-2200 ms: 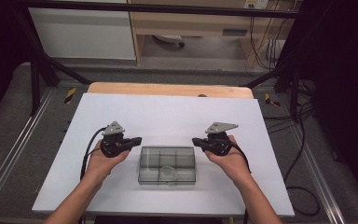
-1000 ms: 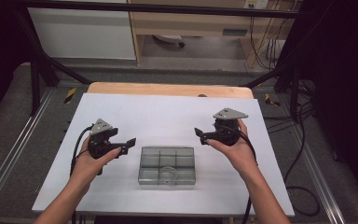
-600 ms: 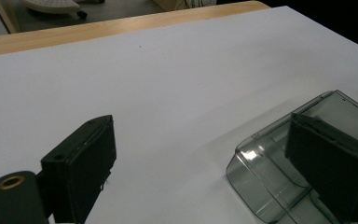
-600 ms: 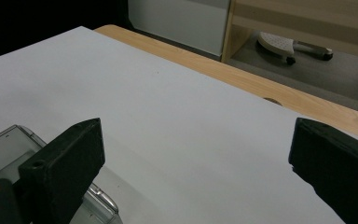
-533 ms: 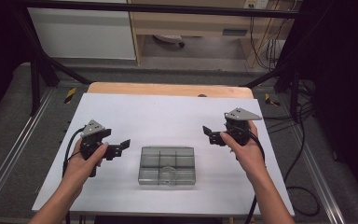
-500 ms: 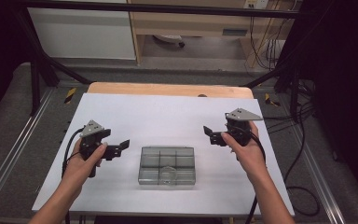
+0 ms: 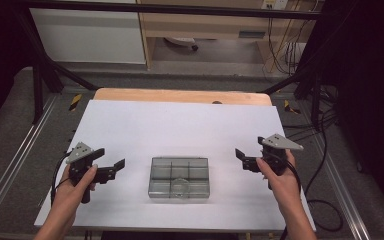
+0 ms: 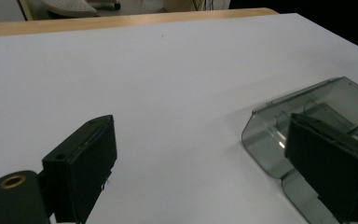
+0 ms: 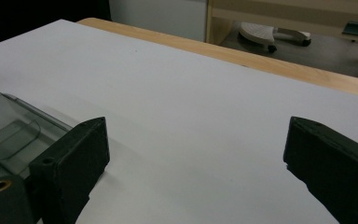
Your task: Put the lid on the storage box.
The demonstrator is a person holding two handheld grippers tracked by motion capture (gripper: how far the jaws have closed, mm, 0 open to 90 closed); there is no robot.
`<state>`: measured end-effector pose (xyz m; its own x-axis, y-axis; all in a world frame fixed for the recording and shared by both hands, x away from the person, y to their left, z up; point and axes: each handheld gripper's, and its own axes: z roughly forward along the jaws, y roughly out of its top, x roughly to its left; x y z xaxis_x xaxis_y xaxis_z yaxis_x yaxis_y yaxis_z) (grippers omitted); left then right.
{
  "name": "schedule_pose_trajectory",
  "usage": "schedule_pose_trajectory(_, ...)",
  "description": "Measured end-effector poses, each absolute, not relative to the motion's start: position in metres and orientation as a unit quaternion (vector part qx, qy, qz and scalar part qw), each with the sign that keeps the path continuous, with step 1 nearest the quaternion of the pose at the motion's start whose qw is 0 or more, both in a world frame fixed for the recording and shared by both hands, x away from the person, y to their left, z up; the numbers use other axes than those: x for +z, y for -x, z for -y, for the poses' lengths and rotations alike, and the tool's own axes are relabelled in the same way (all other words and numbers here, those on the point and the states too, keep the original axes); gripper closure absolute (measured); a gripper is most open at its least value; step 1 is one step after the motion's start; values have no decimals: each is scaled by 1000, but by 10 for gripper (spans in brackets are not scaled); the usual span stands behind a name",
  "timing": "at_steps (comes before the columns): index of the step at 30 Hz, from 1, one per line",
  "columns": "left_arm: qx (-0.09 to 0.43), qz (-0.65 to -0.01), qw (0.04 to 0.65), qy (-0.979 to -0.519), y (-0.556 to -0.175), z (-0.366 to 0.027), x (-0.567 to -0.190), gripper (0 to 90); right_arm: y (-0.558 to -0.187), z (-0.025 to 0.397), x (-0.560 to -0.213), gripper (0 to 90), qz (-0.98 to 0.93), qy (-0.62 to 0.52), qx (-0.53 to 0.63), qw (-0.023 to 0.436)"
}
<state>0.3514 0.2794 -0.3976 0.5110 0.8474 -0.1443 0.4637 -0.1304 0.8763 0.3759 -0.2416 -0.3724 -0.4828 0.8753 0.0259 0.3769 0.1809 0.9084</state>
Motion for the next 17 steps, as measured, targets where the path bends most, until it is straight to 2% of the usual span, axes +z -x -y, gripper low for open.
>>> schedule_pose_trajectory(8, 201, -455, 481, -722, -332, -285, -411, 94, -355, 251, -396, 60, -709, -460, 464, 264)
schedule_pose_trajectory(13, 208, -456, 452, -738, -331, -286, -422, 86, -348, 249, -420, 51, -715, -473, 448, 255)
schedule_pose_trajectory(17, 217, -454, 401, -765, -339, -280, -432, 88, -355, 245, -442, 48, -741, -475, 401, 254)
